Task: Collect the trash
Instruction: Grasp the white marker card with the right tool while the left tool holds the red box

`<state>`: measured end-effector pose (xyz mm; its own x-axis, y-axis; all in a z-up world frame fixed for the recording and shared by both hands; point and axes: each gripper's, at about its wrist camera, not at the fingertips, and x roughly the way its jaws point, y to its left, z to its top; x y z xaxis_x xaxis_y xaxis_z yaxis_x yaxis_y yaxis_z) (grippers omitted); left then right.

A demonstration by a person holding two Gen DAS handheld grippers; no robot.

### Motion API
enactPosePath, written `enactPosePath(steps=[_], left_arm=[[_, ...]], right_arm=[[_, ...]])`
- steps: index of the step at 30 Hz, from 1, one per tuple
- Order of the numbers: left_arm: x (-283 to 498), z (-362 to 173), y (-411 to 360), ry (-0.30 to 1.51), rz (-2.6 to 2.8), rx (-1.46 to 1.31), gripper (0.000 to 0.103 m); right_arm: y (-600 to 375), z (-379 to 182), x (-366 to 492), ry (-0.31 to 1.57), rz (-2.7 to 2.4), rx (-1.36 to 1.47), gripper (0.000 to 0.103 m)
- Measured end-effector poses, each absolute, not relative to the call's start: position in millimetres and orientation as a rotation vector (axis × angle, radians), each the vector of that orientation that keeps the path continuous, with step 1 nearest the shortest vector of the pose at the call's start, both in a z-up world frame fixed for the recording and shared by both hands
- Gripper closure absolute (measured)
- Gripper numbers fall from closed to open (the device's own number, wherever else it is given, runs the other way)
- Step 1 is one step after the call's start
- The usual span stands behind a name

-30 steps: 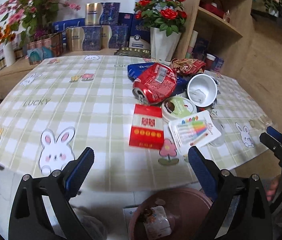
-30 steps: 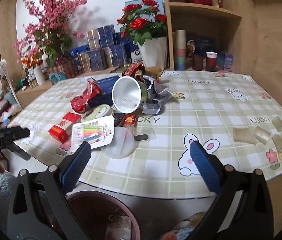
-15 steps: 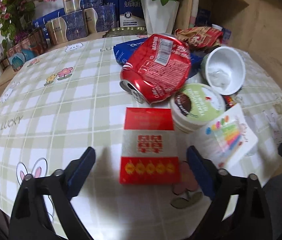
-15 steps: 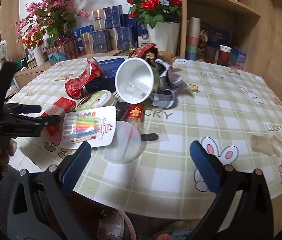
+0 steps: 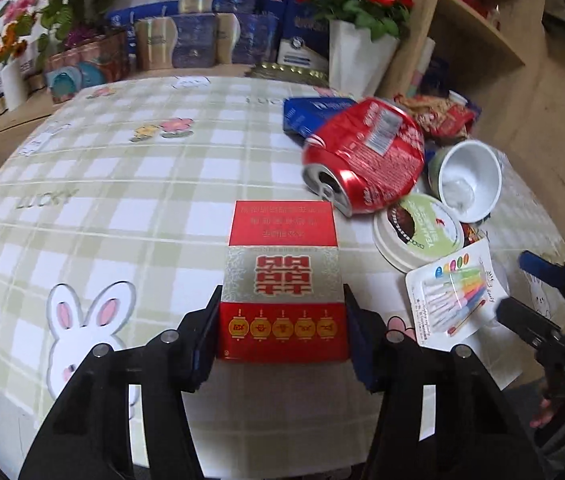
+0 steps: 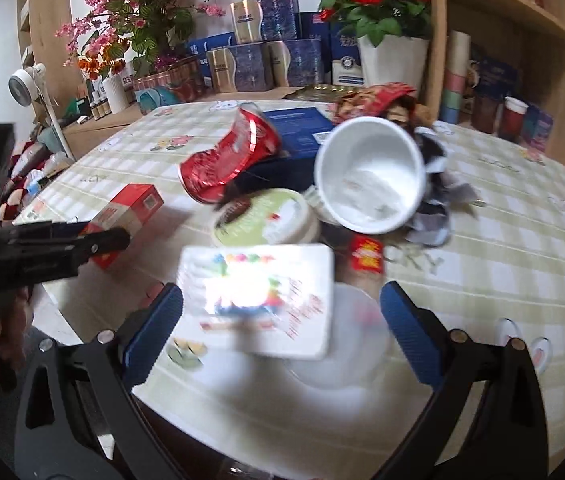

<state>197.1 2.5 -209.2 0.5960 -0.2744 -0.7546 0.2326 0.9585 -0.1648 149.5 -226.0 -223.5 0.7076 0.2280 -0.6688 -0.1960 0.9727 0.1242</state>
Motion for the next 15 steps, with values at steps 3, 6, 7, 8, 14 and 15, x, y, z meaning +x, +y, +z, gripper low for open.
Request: enactPosePath(steps=[3, 6, 7, 8, 14, 15], left_arm=[[191, -204, 9, 0.870, -0.290, -0.061, 0.049], [183, -200, 13, 0.860, -0.288, -0.073, 0.049], [181, -199, 14, 0.857, -0.289, -0.078, 0.049], [179, -199, 15, 0.856, -0.291, -0.086, 0.049], [167, -200, 23, 0.857, -0.295, -0.122, 0.049], [165, -201, 23, 0.858, -0.295, -0.124, 0.049]], right_arm=[[-213, -224, 159, 0.763, 0.241, 0.044, 0.006], [-202, -227, 164, 0.774, 0.211, 0.016, 0.006], [-200, -228, 164, 0.778, 0.195, 0.008, 0.006], [-197, -228, 165, 0.782, 0.182, 0.001, 0.006], [-182, -227, 155, 0.744, 0.218, -0.026, 0.007], [-178, -229, 154, 0.744, 0.242, -0.033, 0.009]])
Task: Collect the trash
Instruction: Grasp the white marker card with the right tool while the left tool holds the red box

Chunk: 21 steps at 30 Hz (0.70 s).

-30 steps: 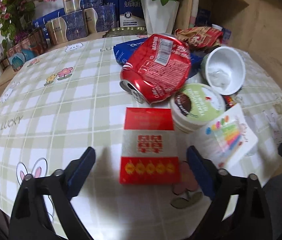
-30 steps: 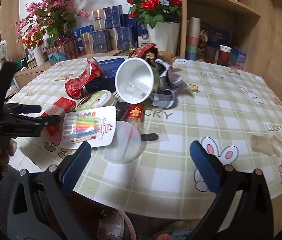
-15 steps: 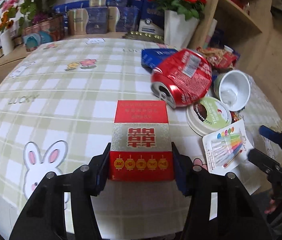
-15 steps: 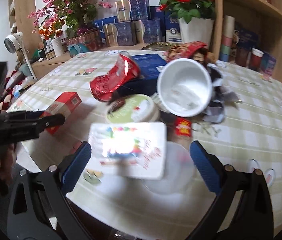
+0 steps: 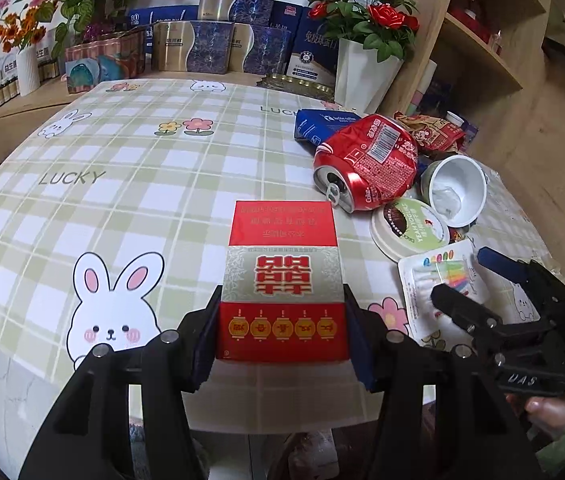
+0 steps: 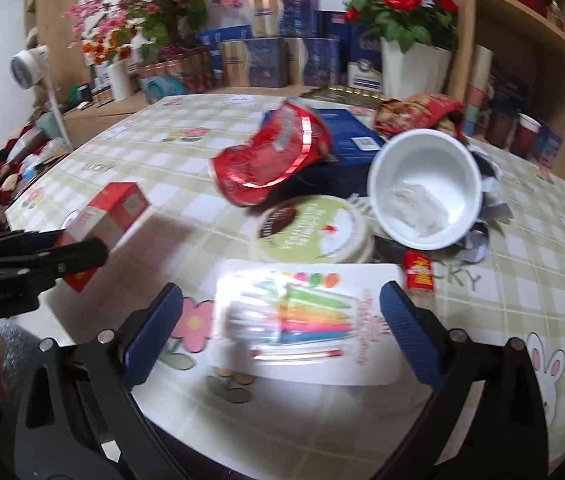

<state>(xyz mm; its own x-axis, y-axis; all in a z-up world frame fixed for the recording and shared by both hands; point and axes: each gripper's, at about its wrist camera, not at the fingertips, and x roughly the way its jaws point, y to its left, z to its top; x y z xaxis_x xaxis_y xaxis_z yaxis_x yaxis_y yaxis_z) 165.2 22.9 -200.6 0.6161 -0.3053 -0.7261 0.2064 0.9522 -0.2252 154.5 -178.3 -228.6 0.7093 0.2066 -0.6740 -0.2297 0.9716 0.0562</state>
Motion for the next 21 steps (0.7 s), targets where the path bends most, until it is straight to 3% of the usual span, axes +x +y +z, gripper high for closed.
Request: enactPosePath(steps=[2, 8, 16, 19, 21], left_arm=[[163, -203, 24, 0.868, -0.303, -0.141, 0.049], [158, -208, 23, 0.884, -0.318, -0.182, 0.049], [155, -211, 17, 0.892, -0.329, -0.182, 0.049], [154, -211, 17, 0.889, -0.332, -0.184, 0.049], [153, -211, 18, 0.887, -0.331, -0.186, 0.049]], right_arm=[[-176, -231, 155, 0.751, 0.260, -0.033, 0.021], [-180, -234, 161, 0.758, 0.177, -0.033, 0.022], [-162, -251, 157, 0.747, 0.131, -0.231, 0.020], [-166, -251, 154, 0.729, 0.150, -0.221, 0.030], [-168, -249, 153, 0.730, 0.161, -0.213, 0.031]])
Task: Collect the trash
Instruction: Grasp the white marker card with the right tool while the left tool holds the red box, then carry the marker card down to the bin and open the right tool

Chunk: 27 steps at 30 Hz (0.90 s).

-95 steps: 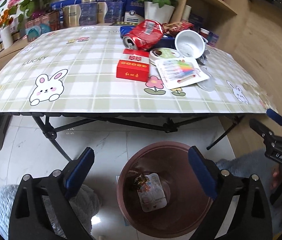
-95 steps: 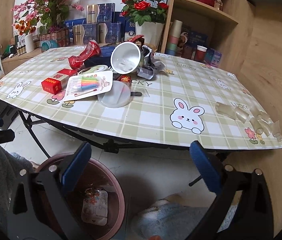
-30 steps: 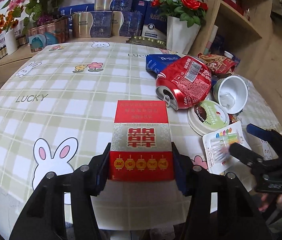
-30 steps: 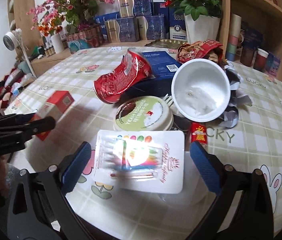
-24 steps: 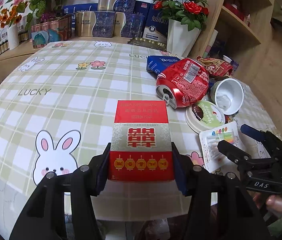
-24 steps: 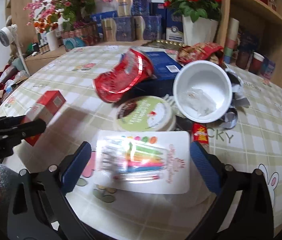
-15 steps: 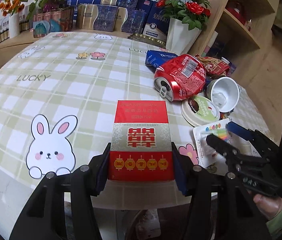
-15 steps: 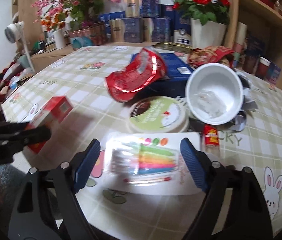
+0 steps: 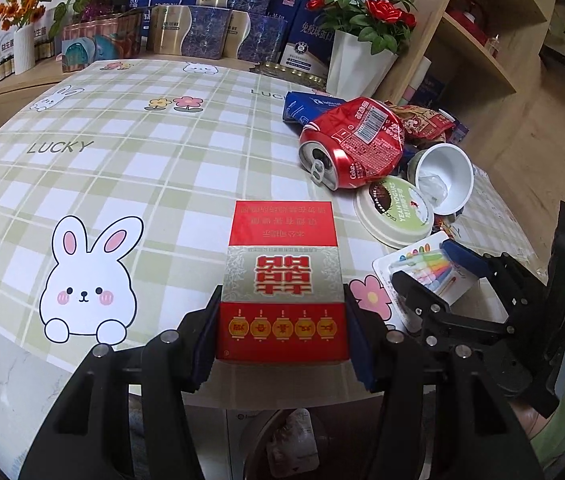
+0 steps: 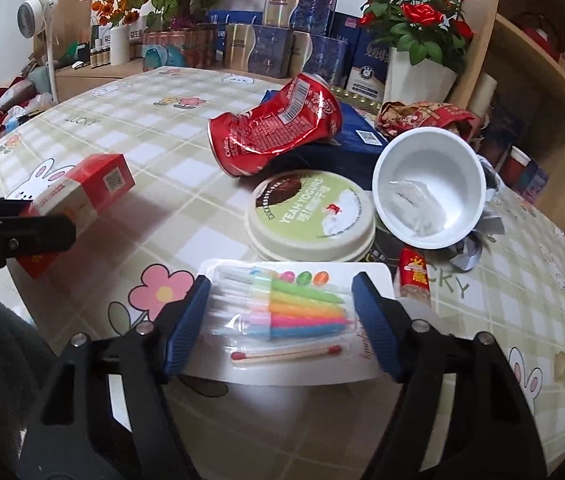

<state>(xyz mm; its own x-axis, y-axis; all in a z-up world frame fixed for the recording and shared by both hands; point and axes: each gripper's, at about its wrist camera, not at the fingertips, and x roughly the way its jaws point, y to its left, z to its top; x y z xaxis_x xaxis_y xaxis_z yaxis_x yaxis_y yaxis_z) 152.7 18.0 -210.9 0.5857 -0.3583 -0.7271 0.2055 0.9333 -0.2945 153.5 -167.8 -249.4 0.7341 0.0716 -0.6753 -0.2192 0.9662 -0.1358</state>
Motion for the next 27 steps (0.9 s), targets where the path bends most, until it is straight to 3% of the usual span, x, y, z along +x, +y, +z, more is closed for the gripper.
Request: enactPosePath(steps=[14, 27], left_arm=[[127, -184, 18, 0.833, -0.340, -0.172, 0.049], [53, -152, 17, 0.799, -0.354, -0.147, 0.049]], right_arm=[[-173, -202, 112, 0.597, 0.259, -0.137, 0.031], [-184, -179, 39, 0.553, 0.285, -0.149, 0.031]])
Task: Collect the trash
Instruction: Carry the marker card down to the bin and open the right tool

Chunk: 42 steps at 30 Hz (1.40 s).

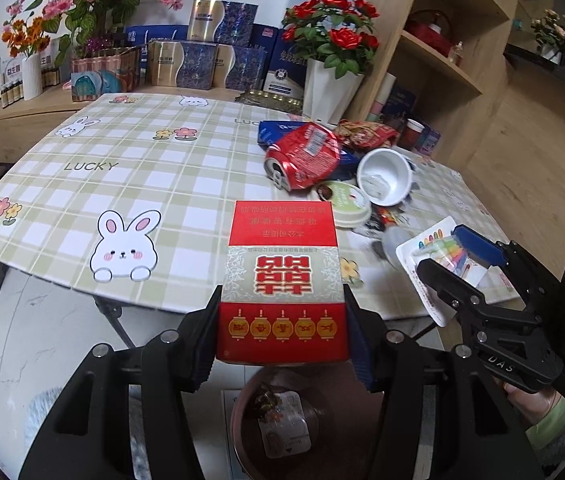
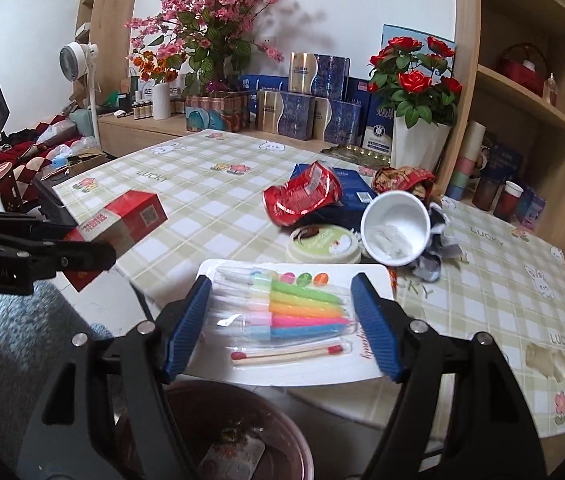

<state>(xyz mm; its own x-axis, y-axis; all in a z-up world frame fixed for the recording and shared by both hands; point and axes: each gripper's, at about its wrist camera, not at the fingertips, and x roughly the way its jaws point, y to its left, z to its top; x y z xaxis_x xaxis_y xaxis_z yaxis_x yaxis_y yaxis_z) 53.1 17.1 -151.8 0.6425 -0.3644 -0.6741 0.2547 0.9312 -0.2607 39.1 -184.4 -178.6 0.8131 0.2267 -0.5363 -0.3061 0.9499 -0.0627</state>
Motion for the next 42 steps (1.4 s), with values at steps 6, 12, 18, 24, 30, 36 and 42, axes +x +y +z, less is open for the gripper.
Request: enactPosePath(steps=[6, 12, 18, 24, 30, 36, 42], left_arm=[[24, -140, 10, 0.778, -0.372, -0.120, 0.049], [4, -132, 1, 0.767, -0.391, -0.097, 0.049], [-8, -132, -4, 0.774, -0.396, -0.100, 0.049], [-10, -129, -3, 0.768, -0.385, -0.103, 0.049], [-8, -134, -6, 0.787, -0.395, -0.096, 0.049], [-5, -138, -6, 0.796, -0.397, -0.099, 0.049], [-2, -141, -4, 0.809, -0.393, -0.108, 0.049]], right_arm=[[-196, -193, 6, 0.637, 0.317, -0.049, 0.031], [-201, -222, -20, 0.762, 0.348, 0.027, 0.031], [-197, -234, -26, 0.826, 0.352, 0.018, 0.031], [-194, -237, -22, 0.846, 0.363, 0.003, 0.031], [-190, -244, -19, 0.876, 0.371, -0.013, 0.031], [-187, -249, -15, 0.899, 0.373, -0.023, 0.031], [-183, -255, -13, 0.932, 0.387, -0.034, 0.030]])
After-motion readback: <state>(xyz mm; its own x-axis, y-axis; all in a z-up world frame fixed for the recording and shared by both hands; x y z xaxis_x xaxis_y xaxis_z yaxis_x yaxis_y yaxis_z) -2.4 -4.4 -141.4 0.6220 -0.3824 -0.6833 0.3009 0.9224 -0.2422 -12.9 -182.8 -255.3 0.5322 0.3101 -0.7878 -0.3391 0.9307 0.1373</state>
